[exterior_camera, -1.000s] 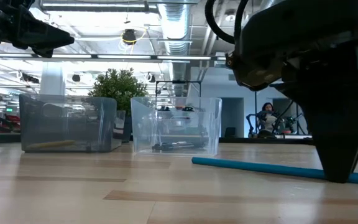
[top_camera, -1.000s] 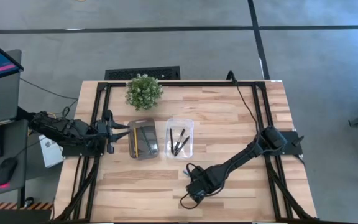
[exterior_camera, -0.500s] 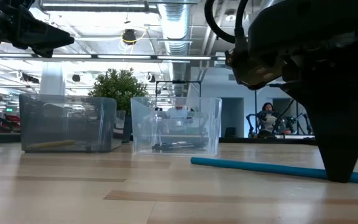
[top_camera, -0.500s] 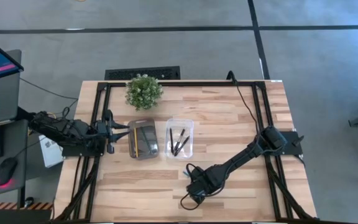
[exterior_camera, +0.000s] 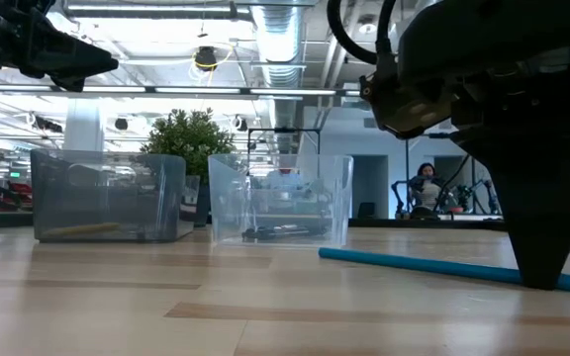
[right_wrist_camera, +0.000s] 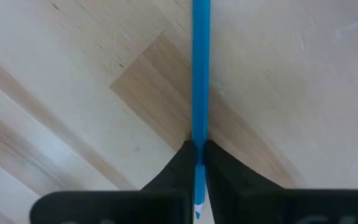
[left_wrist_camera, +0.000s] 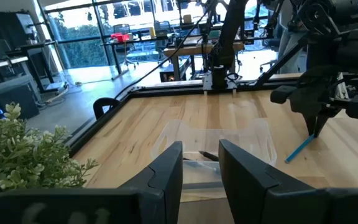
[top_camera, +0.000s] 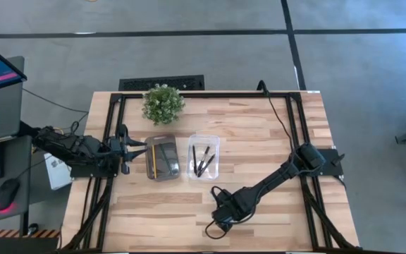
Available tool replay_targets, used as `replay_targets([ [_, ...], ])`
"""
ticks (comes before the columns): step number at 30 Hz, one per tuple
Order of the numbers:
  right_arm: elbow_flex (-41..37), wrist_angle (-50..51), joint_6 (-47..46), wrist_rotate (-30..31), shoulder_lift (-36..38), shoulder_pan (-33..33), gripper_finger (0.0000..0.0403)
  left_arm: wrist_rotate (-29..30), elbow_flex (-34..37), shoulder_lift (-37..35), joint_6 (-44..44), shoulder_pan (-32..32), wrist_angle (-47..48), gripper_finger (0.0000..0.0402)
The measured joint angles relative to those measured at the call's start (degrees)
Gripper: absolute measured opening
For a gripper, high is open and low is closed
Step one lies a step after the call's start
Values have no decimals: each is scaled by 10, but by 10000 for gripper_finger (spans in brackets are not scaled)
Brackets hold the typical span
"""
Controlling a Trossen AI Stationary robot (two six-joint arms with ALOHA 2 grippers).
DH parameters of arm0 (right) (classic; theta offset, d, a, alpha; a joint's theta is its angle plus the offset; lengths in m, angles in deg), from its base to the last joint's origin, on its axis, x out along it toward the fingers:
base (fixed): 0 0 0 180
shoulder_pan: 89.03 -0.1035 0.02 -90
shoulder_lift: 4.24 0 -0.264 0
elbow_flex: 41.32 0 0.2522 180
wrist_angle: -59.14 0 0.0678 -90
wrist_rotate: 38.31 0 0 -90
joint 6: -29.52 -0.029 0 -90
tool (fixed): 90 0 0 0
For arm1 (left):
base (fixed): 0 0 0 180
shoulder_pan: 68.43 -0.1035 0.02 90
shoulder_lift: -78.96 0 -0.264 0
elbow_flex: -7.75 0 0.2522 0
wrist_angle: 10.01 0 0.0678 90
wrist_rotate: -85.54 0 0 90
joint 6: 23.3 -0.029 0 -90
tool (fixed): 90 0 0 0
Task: Sort pens & pencils
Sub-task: Put the blue pencil into the black bin
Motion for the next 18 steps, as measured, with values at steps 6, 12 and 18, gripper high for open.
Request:
replay_targets([
  [6, 0, 0, 0, 0, 0, 2, 39, 0, 0, 0, 0, 0, 0, 96],
  [12, 0, 0, 0, 0, 0, 2, 40, 0, 0, 0, 11, 0, 11, 96],
  [18, 0, -1, 0, 3, 0, 2, 37, 0, 0, 0, 44, 0, 25, 96],
])
